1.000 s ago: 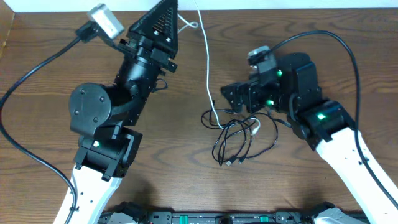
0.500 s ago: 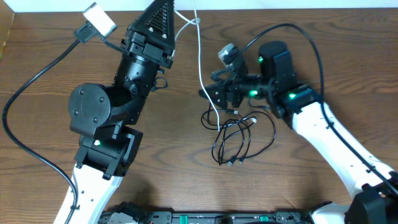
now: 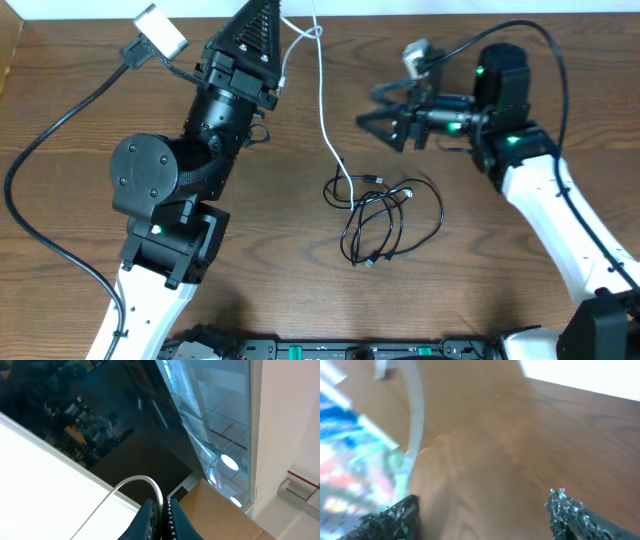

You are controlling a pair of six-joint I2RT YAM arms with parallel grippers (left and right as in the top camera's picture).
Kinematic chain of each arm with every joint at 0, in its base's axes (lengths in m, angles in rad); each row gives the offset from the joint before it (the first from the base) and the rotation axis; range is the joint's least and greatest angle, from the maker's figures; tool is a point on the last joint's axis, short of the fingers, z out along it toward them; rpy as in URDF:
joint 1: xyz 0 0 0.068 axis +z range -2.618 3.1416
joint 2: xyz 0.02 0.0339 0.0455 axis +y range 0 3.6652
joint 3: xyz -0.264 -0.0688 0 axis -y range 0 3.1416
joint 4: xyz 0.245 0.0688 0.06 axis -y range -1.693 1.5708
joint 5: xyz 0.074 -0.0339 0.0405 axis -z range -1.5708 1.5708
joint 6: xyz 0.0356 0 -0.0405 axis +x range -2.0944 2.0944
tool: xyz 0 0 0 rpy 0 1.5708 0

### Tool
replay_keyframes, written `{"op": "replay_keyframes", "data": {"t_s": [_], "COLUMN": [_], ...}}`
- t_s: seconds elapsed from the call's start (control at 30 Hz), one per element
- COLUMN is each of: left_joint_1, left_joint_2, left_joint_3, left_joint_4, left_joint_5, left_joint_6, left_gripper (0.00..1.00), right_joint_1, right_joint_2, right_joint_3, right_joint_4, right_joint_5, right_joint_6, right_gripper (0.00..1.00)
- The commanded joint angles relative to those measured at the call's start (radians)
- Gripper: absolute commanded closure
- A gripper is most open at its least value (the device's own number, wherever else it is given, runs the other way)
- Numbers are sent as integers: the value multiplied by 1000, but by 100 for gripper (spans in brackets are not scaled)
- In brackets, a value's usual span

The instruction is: Untangle cables

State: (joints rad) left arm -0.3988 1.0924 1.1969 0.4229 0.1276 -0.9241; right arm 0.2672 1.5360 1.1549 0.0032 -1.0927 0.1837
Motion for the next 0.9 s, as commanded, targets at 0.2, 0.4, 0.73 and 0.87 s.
{"op": "replay_keyframes", "data": {"t_s": [0.2, 0.4, 0.73, 0.87], "left_joint_1": [5, 5, 5, 5], "left_joint_2": [26, 31, 31, 31], "left_joint_3": [8, 8, 8, 8], "left_joint_4": [-32, -67, -68, -80], "left_joint_5": [3, 3, 2, 3], "left_joint_6": [-5, -5, -5, -5], "left_gripper": [92, 93, 93, 92], "right_joint_1": [167, 179, 180, 178], "right_joint_2": [23, 72, 116, 116], "right_joint_3": [10, 10, 10, 10], "right_joint_4": [86, 209, 249, 275], "right_joint_5": [109, 124, 146, 159], "right_joint_6": [105, 203, 253, 347], "right_gripper": [35, 52, 82, 99]}}
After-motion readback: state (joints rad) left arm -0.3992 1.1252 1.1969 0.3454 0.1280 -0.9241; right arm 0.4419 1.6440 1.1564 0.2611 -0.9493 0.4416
